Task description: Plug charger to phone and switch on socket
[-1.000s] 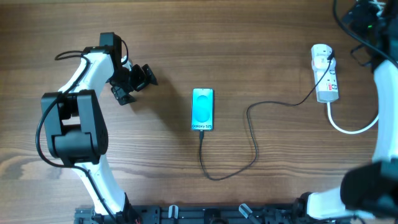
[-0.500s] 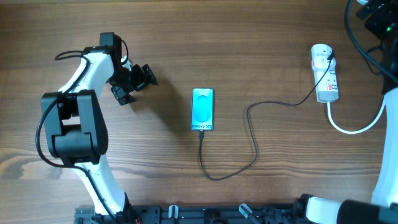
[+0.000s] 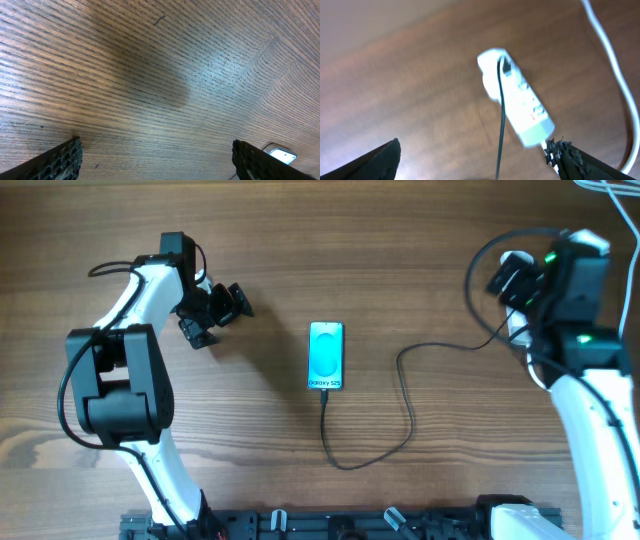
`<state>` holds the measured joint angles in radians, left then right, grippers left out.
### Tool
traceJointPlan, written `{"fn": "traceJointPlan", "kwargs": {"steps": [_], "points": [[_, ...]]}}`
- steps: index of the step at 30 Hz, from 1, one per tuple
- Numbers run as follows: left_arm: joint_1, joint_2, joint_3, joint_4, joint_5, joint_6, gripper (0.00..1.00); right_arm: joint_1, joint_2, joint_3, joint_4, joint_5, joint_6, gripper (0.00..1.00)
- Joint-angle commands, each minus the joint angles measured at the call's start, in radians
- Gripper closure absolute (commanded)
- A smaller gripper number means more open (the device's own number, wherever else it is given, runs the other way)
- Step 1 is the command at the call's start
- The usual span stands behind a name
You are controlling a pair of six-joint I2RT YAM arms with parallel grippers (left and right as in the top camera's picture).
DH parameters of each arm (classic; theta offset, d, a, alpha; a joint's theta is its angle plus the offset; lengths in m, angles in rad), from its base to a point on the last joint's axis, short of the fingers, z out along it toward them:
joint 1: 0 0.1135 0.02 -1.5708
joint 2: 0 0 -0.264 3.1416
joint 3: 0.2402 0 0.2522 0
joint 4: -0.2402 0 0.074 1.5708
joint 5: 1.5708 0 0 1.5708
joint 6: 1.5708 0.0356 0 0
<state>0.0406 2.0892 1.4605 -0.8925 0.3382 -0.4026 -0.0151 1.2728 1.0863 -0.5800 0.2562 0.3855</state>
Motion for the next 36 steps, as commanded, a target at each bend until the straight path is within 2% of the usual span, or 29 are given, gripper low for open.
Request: {"fn": "traceJointPlan", "kwargs": {"steps": [1, 9, 15, 20, 22, 25, 29, 36], "points": [[0.003, 0.022, -0.022, 0.002, -0.021, 0.005, 0.00, 0.018, -0.035, -0.089, 0.050, 0.058, 0.009, 0.00], [0.003, 0.022, -0.023, 0.002, -0.021, 0.005, 0.00, 0.018, -0.068, -0.315, 0.146, 0.058, 0.025, 0.00], [0.003, 0.022, -0.023, 0.003, -0.021, 0.005, 0.00, 0.018, -0.130, -0.569, 0.367, 0.061, 0.048, 0.00], [0.003, 0.022, -0.023, 0.002, -0.021, 0.005, 0.00, 0.017, -0.168, -0.680, 0.394, 0.082, 0.049, 0.00], [0.003, 0.022, -0.023, 0.002, -0.021, 0.005, 0.00, 0.016, -0.183, -0.740, 0.495, 0.088, 0.048, 0.00], [0.003, 0.022, -0.022, 0.002, -0.021, 0.005, 0.00, 0.017, -0.220, -0.904, 0.774, 0.079, 0.053, 0.00], [0.003, 0.022, -0.022, 0.003, -0.021, 0.005, 0.00, 0.017, -0.254, -1.023, 0.914, 0.075, 0.062, 0.00], [0.003, 0.022, -0.022, 0.003, -0.021, 0.005, 0.00, 0.017, -0.333, -1.081, 0.891, -0.036, 0.058, 0.00]]}}
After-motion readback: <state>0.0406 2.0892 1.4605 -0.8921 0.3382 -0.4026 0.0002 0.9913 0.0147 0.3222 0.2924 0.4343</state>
